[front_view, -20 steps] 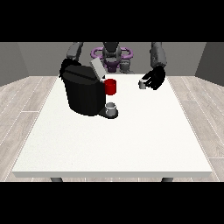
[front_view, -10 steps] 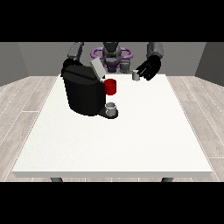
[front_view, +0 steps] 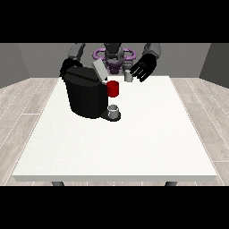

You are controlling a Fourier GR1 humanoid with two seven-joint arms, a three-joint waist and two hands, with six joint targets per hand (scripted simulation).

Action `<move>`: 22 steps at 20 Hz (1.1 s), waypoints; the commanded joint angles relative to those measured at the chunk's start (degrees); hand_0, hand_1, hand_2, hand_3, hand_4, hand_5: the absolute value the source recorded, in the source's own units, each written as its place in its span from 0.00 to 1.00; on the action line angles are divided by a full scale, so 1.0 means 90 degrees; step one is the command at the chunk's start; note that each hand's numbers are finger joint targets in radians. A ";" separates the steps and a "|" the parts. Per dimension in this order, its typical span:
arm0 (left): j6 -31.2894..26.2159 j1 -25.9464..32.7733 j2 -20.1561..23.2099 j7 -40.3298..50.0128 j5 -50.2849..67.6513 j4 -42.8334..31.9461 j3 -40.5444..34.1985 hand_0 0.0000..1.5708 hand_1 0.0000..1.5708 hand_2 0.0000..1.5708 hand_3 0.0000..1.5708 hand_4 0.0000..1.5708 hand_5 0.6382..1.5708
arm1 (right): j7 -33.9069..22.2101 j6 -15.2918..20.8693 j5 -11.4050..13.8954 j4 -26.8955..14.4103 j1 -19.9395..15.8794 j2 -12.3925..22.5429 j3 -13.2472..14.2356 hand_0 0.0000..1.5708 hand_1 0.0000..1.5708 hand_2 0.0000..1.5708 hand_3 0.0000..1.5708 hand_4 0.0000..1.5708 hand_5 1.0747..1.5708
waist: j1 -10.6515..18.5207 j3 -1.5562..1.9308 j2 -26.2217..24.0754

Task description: Insert the coffee pod into the coffee machine and close the lid

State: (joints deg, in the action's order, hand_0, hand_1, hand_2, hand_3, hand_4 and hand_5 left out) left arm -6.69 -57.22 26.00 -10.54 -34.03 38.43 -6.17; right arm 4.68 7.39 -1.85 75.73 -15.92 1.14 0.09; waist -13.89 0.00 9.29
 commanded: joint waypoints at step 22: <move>-0.0217 -0.1019 0.0059 0.0374 -0.0155 -0.0265 -0.0164 0.84 0.84 0.85 0.78 0.32 1.00 | -0.0242 0.0204 0.0039 0.0429 -0.0293 0.0226 0.0297 0.00 0.00 0.00 0.00 0.31 1.00 | -0.0317 0.0001 0.0505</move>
State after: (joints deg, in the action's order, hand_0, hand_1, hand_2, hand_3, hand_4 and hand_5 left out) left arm -7.90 -66.52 25.62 -5.79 -35.74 36.25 -7.09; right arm 1.55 8.90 -1.10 79.37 -19.05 2.65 1.48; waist -17.16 0.01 13.17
